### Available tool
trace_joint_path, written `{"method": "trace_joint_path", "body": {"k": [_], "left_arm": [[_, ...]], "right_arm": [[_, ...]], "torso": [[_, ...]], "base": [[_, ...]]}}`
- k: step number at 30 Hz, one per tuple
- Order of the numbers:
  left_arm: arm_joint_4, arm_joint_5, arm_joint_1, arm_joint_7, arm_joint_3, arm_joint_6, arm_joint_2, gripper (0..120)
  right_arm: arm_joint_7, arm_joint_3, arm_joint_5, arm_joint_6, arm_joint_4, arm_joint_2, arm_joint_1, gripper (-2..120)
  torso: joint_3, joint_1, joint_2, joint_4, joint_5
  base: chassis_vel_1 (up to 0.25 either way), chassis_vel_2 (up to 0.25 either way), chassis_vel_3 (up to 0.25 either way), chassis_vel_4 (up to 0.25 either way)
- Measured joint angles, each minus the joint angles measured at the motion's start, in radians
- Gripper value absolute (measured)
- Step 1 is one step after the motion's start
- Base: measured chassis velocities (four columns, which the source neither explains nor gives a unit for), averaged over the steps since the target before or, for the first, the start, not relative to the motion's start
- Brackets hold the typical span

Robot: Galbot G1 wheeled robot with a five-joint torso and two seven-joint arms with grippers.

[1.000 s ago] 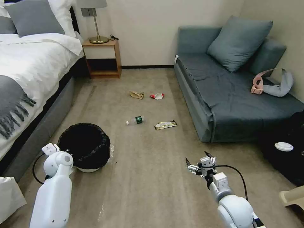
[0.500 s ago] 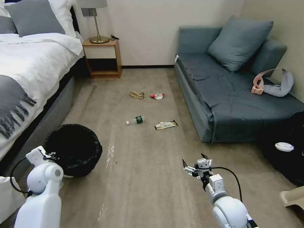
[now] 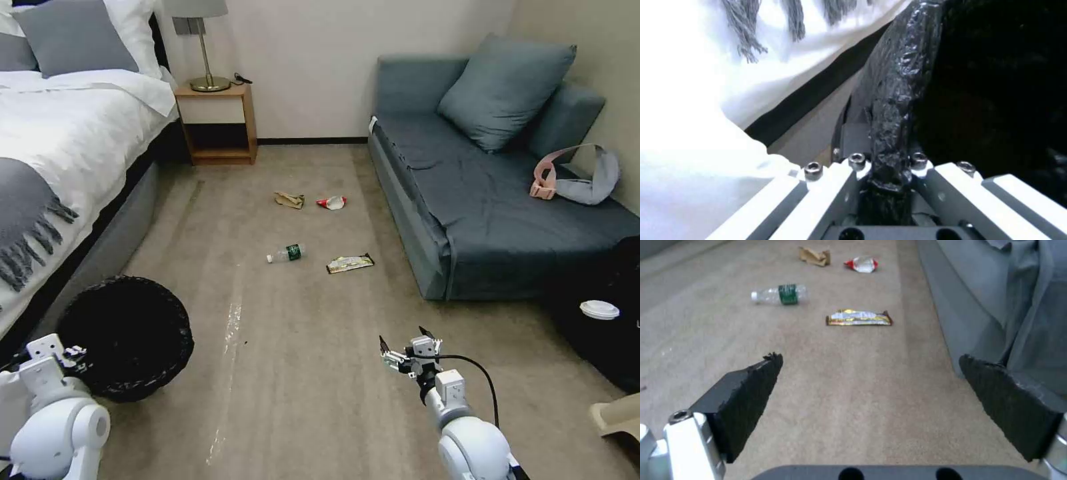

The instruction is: Pick up the trash bin, then pick up the garbage on the floor and place it into the trash bin.

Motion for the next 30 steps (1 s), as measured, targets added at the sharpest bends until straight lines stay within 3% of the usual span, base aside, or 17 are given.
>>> {"method": "trace_joint_path", "body": {"k": [18,30], "left_arm": [[-0.122,0.127,0.081,0.003,0.056,-0.047,-0.092,1],[-0.123,0.138,0.11,-0.001,0.067,-0.085,-0.112,1]], "right_arm": [[0.006,0.015,0.058,0.048,-0.027,0.05,0.008,100],[0.009,0.014,0.054,0.054,-0.028,0.056,0.008,100]], "torso": [[0.0,0.0,0.0,-0.0001,0.0001],[0.0,0.0,0.0,-0.0001,0.0001]], "base": [[0.0,0.0,0.0,0.0],[0.0,0.0,0.0,0.0]]}}
